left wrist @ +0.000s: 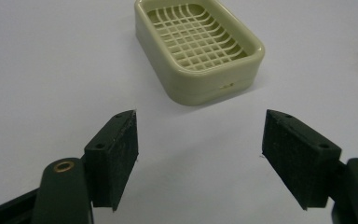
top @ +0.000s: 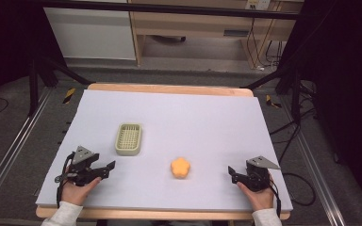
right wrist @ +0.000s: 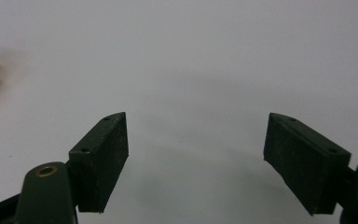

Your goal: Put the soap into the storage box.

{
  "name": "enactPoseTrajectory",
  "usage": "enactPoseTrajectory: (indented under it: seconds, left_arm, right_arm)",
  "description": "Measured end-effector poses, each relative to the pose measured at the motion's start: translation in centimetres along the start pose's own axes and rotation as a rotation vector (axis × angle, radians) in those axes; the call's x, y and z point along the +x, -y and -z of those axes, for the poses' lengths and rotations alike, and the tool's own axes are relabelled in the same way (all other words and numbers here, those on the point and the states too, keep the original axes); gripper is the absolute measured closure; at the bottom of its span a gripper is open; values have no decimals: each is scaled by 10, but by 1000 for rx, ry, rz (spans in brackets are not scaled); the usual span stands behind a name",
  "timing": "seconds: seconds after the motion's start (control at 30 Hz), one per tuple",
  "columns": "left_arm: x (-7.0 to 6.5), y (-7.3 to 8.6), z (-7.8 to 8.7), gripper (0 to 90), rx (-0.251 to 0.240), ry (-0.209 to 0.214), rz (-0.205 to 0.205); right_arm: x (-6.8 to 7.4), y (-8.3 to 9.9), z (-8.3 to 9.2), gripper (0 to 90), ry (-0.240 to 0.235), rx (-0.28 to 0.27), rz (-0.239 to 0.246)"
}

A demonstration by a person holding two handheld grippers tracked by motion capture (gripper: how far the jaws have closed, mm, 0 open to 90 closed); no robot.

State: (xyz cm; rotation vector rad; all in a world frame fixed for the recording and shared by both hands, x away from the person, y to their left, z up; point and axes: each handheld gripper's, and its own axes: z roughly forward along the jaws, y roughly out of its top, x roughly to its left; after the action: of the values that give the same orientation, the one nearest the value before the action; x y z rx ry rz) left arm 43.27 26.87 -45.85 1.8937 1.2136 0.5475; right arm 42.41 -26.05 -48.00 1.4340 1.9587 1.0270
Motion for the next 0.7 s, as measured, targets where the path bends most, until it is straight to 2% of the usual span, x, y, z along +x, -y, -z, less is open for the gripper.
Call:
enactPoseTrajectory:
  seconds: [0.4, 0.7]
  left_arm:
    - [-19, -4, 0, 263, -9, 23, -50]
    - [-28, -6, -3, 262, -12, 45, -59]
  right_arm:
    - [0, -1, 4, 223, 8, -42, -24]
    - [-2, -1, 4, 223, 6, -45, -27]
